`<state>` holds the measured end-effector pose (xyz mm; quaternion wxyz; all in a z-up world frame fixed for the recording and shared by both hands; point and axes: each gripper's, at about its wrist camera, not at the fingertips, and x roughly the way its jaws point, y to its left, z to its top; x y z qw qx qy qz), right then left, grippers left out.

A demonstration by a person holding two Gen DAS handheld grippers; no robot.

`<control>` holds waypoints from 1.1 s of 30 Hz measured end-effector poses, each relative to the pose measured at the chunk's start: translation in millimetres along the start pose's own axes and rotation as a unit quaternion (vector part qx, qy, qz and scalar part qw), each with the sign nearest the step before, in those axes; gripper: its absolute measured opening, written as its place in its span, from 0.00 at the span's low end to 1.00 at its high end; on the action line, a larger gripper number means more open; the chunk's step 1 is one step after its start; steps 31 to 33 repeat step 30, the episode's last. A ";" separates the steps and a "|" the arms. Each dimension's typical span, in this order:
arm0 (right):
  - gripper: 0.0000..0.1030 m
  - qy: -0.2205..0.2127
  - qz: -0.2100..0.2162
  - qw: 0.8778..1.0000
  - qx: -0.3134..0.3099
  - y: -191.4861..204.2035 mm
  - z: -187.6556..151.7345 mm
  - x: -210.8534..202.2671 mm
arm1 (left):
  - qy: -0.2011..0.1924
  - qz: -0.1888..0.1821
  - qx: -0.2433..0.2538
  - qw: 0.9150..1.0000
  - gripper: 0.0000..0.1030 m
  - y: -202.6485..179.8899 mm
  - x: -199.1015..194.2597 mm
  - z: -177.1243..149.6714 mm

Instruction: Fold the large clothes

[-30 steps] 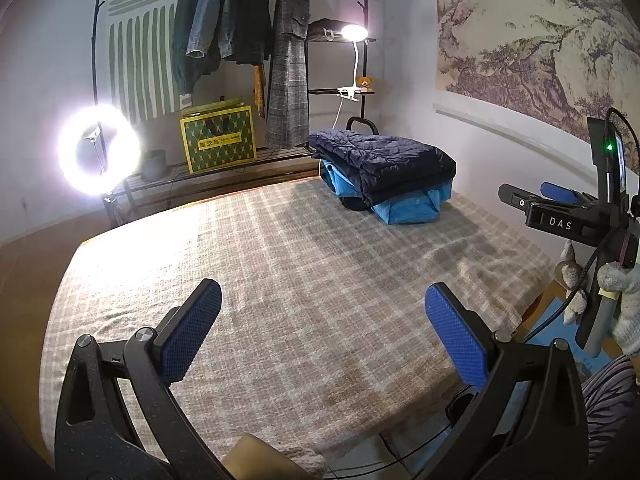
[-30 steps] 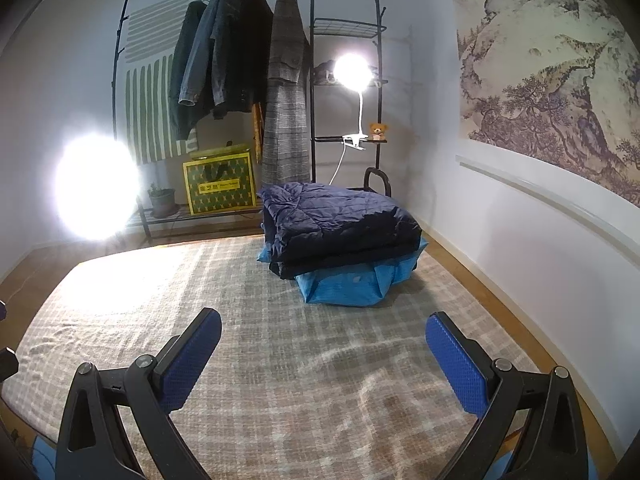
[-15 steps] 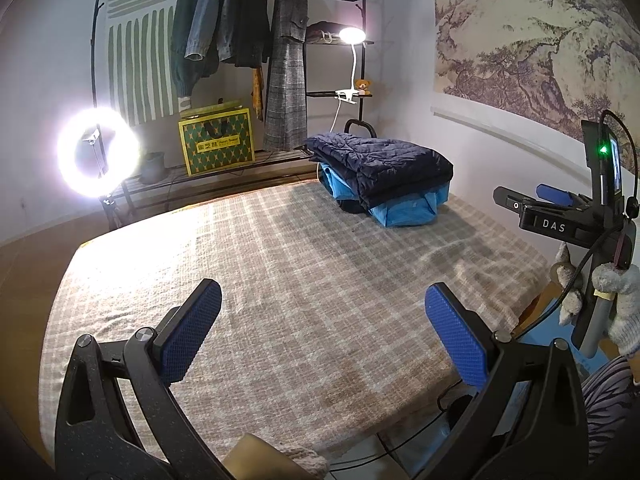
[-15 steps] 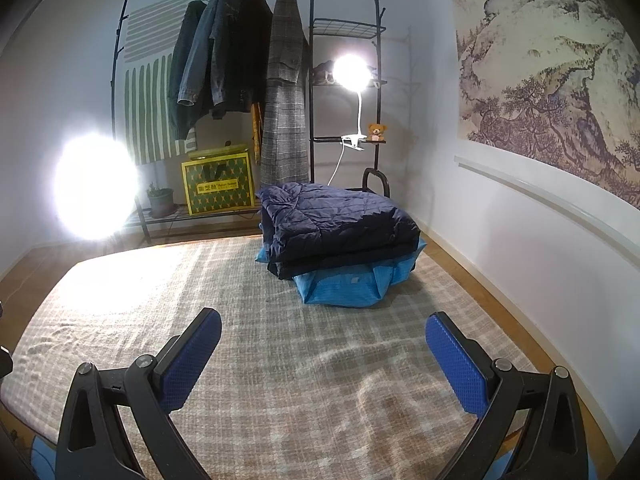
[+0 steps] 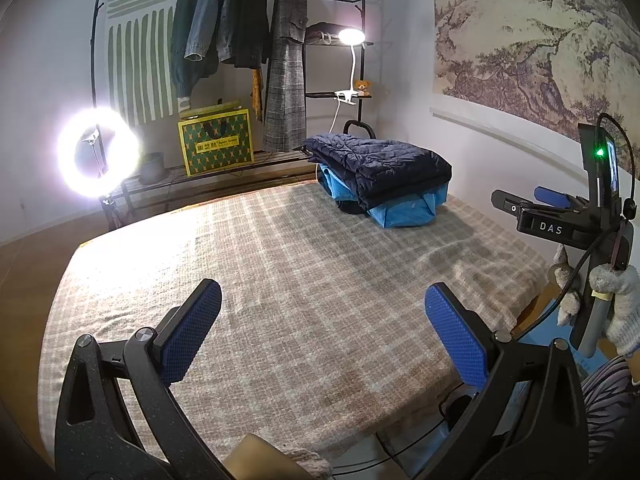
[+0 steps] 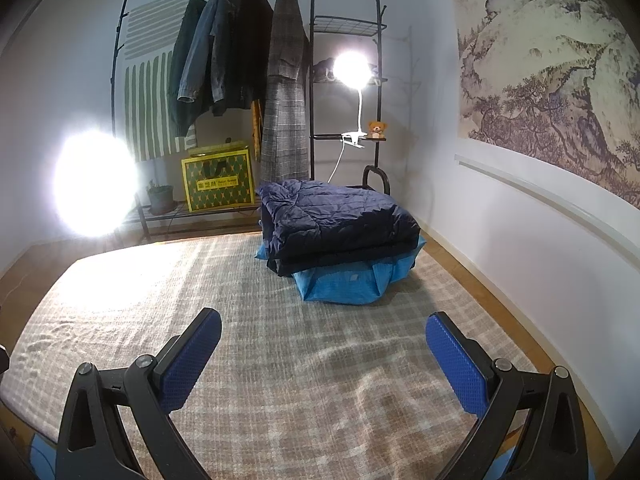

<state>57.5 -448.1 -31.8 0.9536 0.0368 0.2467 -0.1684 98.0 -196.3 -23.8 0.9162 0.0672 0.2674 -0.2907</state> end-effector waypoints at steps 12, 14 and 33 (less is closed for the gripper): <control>1.00 0.005 0.001 1.000 0.005 0.7 -2.0 1.6 | -0.001 0.002 -0.001 1.000 1.00 -0.5 -0.8 1.3; 1.00 0.006 0.001 1.000 0.004 1.9 -2.9 1.7 | -0.001 0.002 -0.001 1.000 1.00 -0.5 -1.2 2.1; 1.00 0.007 0.003 1.000 0.002 4.8 -3.8 1.5 | -0.009 0.013 -0.003 1.000 1.00 -1.0 0.6 8.8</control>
